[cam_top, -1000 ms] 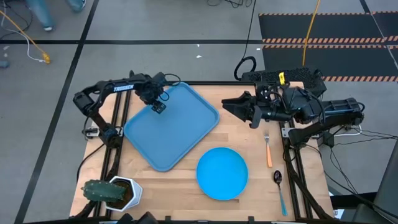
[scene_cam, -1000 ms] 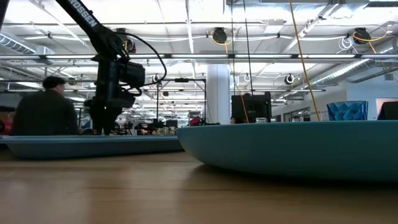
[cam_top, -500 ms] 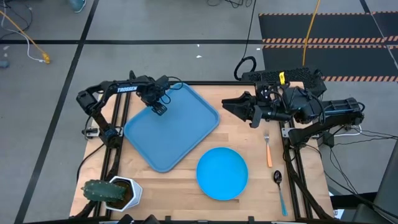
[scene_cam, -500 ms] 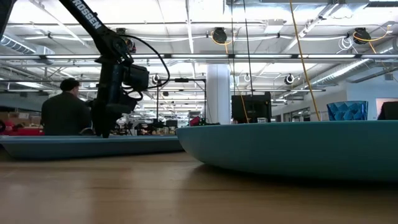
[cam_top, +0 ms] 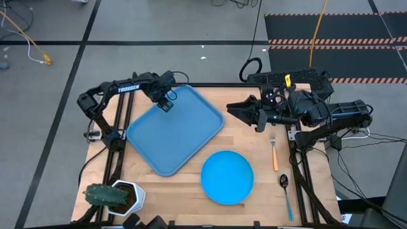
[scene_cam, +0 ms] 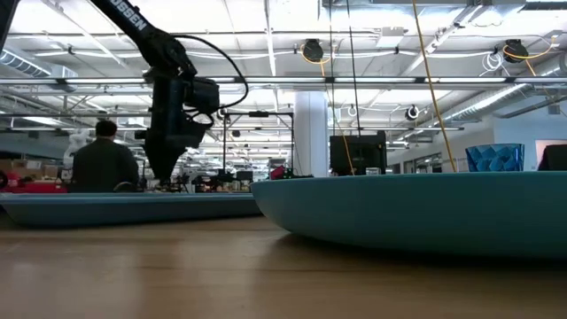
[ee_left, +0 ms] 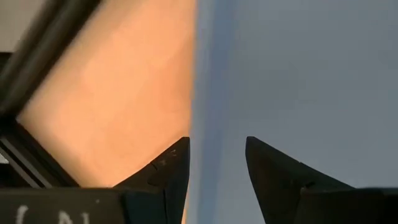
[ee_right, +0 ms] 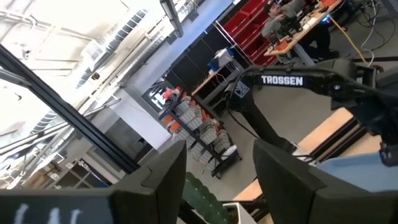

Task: Pick and place plate/cup/fork/spoon on tray
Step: Prepare the blue serving tray on the table

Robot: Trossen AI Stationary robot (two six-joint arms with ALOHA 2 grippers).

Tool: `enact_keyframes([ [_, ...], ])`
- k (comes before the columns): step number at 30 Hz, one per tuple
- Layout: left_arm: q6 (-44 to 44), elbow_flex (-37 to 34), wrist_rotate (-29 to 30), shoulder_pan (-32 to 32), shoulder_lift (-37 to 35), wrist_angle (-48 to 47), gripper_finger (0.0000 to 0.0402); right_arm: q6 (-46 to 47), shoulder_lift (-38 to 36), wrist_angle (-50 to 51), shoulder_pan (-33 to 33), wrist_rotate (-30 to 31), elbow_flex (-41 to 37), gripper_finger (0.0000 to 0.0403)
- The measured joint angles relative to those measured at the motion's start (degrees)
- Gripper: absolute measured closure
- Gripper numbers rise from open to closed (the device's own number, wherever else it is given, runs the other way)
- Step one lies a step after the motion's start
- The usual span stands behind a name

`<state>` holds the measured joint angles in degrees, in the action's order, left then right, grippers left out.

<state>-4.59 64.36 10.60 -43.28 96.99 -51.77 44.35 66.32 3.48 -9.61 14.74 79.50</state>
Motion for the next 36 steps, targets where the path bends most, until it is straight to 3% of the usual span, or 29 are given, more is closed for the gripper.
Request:
enact_keyframes([
  [6,-1.59,-0.04,-0.07,-1.10,2.29,-2.38,0.0232,0.05,0.02,0.27,-0.70,0.02,0.00,0.0222],
  [16,-1.97,0.09,-5.66,-1.51,6.12,-2.49,0.0148,0.00,0.02,1.45,-0.70,0.08,0.00,0.0222],
  [20,-1.70,0.26,-8.13,-1.83,7.33,-2.67,0.0134,0.00,0.02,1.49,-0.70,0.09,0.00,0.0222],
  [24,-1.70,0.17,-8.15,-1.86,7.35,-2.29,0.0150,0.31,0.02,1.53,-0.92,0.06,0.00,0.0222],
  [32,0.08,0.09,-9.42,-0.19,7.41,-1.88,0.0223,-0.23,0.02,1.85,-1.17,0.07,0.00,0.0222],
  [36,1.64,0.16,-10.66,1.77,7.44,-1.27,0.0235,-0.24,0.02,2.37,-1.18,0.09,0.00,0.0222],
])
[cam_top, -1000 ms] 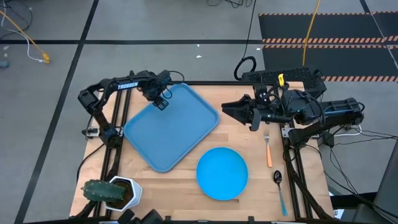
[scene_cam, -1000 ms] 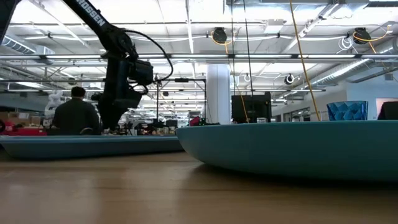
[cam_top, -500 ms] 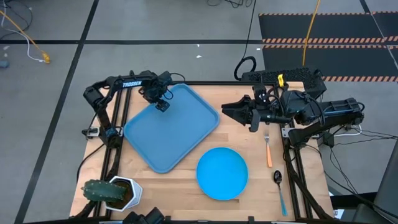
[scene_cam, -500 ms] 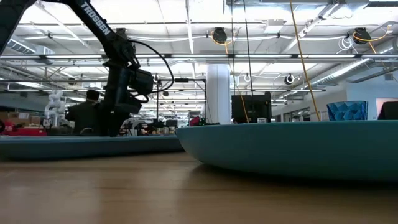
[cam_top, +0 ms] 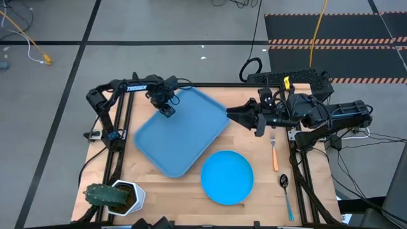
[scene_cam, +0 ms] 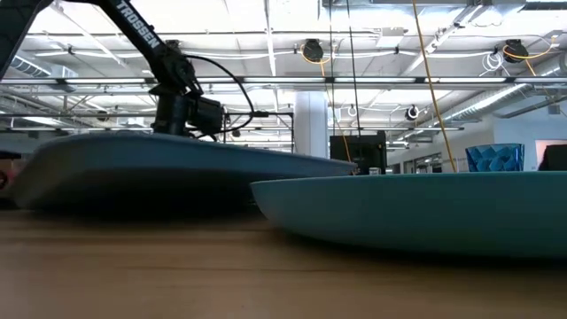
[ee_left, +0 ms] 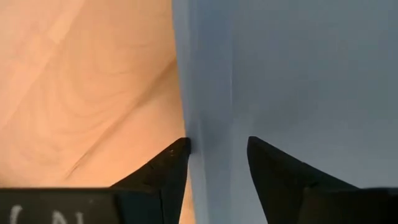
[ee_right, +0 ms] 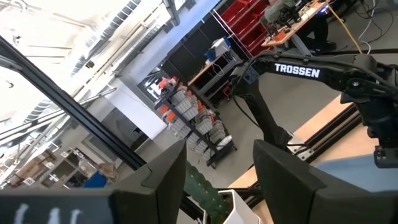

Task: Pick and place plate/cup/fork/spoon on tray
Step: Prepare the blue serving tray on the table

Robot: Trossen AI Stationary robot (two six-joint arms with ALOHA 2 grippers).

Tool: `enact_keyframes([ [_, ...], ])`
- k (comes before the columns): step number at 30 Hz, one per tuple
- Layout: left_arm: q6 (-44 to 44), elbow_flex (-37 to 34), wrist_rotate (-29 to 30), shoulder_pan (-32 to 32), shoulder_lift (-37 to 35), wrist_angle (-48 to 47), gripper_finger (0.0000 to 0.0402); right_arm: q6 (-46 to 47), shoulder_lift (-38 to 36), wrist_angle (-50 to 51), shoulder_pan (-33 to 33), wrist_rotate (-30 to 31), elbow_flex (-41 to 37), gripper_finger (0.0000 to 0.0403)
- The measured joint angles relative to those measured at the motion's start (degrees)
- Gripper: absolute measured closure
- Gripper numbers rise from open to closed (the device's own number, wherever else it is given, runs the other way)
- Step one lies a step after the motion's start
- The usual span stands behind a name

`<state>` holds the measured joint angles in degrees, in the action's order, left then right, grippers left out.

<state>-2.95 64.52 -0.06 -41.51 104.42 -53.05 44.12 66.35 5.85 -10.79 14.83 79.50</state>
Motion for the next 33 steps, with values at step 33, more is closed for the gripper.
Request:
enact_keyframes([
  [33,5.34,5.19,-4.89,5.35,5.40,0.67,0.0229,1.49,0.00,0.44,-1.81,0.07,0.00,0.0222],
])
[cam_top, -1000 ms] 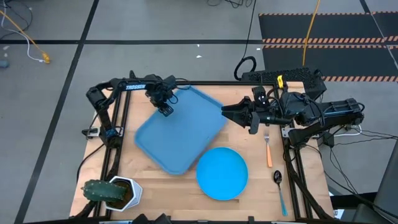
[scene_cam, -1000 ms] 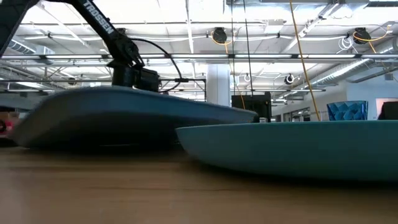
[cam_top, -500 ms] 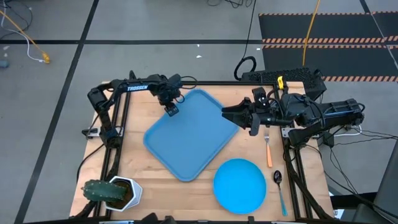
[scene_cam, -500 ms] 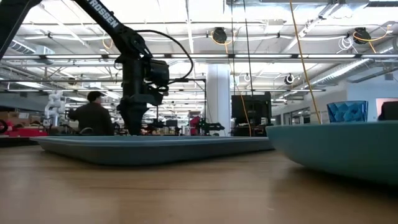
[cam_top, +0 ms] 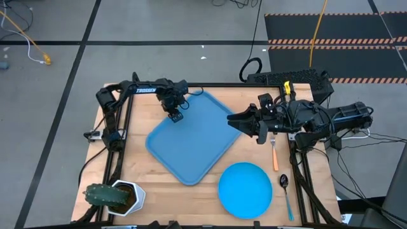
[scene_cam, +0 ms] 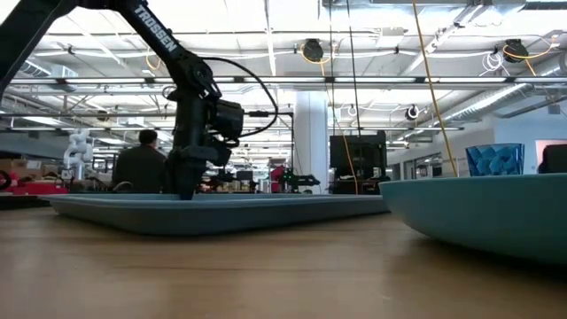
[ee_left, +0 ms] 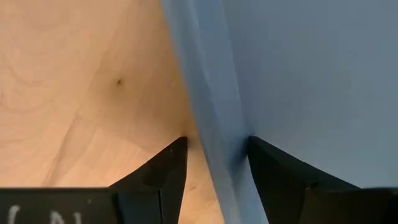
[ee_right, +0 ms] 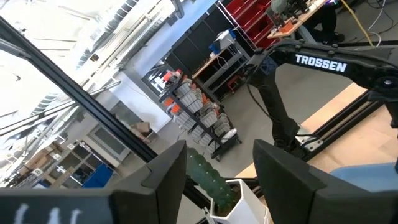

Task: Pick and place plate/cup/fork/spoon on tray
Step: Prepare the blue serving tray on the table

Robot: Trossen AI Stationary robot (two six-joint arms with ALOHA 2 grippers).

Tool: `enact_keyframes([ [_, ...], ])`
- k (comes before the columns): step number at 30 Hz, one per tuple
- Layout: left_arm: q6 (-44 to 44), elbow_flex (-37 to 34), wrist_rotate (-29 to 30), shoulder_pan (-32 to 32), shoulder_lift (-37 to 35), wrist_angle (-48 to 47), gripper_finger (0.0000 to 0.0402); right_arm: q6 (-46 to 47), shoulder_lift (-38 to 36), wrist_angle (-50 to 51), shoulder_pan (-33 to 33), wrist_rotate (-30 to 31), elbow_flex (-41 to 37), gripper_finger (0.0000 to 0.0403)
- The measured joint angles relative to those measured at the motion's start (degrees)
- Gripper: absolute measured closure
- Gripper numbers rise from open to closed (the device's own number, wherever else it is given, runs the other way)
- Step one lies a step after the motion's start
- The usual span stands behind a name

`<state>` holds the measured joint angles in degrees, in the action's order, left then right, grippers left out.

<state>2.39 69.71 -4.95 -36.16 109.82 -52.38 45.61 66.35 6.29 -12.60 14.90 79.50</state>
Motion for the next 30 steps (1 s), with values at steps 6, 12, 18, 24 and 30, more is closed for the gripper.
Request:
enact_keyframes([
  [6,5.13,0.92,2.34,1.17,-0.57,-1.29,0.0248,-0.23,0.00,0.09,-0.15,0.01,0.00,0.0222],
  [12,9.11,3.39,3.28,1.05,-0.85,-2.03,0.0356,-0.42,-0.02,0.89,-0.15,0.01,0.00,0.0222],
  [18,10.60,4.57,5.21,1.20,-0.99,-2.52,0.0399,-0.59,-0.02,1.50,-0.15,0.04,0.00,0.0222],
  [24,17.25,6.68,6.06,1.34,-0.79,-4.76,0.0400,-0.46,-0.02,2.33,-0.15,0.02,0.00,0.0222],
  [30,15.95,8.63,6.45,1.71,-0.79,-5.51,0.0400,-0.83,-0.02,2.89,-0.15,0.04,0.00,0.0222],
])
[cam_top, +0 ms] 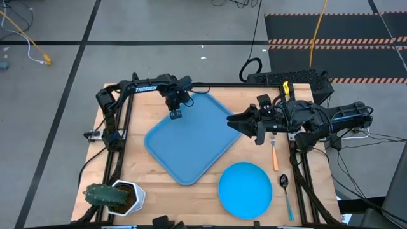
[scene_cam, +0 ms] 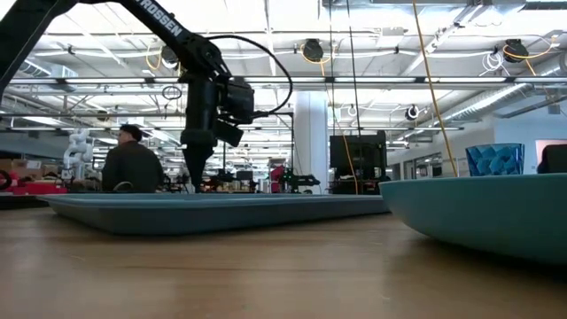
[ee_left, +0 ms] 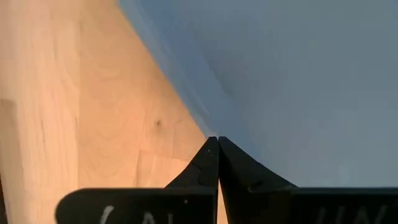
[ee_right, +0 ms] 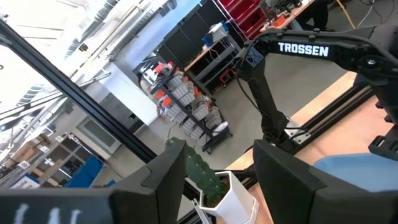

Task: Pick and place plate/cup/fork/spoon on tray
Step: Prepare the blue serving tray on the table

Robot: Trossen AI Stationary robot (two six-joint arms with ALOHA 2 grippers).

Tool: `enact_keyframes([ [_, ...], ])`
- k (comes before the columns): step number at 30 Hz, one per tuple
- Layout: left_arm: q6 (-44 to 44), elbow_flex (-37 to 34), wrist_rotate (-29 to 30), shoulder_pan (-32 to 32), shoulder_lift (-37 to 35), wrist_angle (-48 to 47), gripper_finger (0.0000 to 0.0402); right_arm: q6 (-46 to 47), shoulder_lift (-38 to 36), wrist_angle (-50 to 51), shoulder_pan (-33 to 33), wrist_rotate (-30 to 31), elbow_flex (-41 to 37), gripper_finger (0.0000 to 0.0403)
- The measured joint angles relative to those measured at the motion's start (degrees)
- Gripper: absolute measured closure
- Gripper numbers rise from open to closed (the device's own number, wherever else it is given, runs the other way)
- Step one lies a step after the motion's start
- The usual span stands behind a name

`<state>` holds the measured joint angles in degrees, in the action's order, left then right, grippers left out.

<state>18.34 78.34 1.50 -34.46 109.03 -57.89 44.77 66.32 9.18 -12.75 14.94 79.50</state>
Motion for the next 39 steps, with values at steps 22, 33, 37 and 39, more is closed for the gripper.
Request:
enact_keyframes([
  [22,-43.67,0.09,-3.24,-4.46,-0.57,-14.75,0.0164,-0.81,0.00,1.00,0.79,-0.02,0.00,0.0222],
  [33,-61.89,-1.16,-8.84,1.45,-10.33,-15.63,0.0138,-2.02,-0.45,7.77,0.76,-0.19,0.00,0.0222],
  [37,-72.44,-3.58,-9.00,6.11,-16.67,-15.67,0.0137,-2.40,-2.35,14.67,0.70,-0.46,-0.02,0.0222],
  [39,-80.26,-4.90,-8.97,9.82,-20.08,-15.46,0.0137,-2.44,-4.04,17.42,0.70,-0.46,-0.02,0.0222],
])
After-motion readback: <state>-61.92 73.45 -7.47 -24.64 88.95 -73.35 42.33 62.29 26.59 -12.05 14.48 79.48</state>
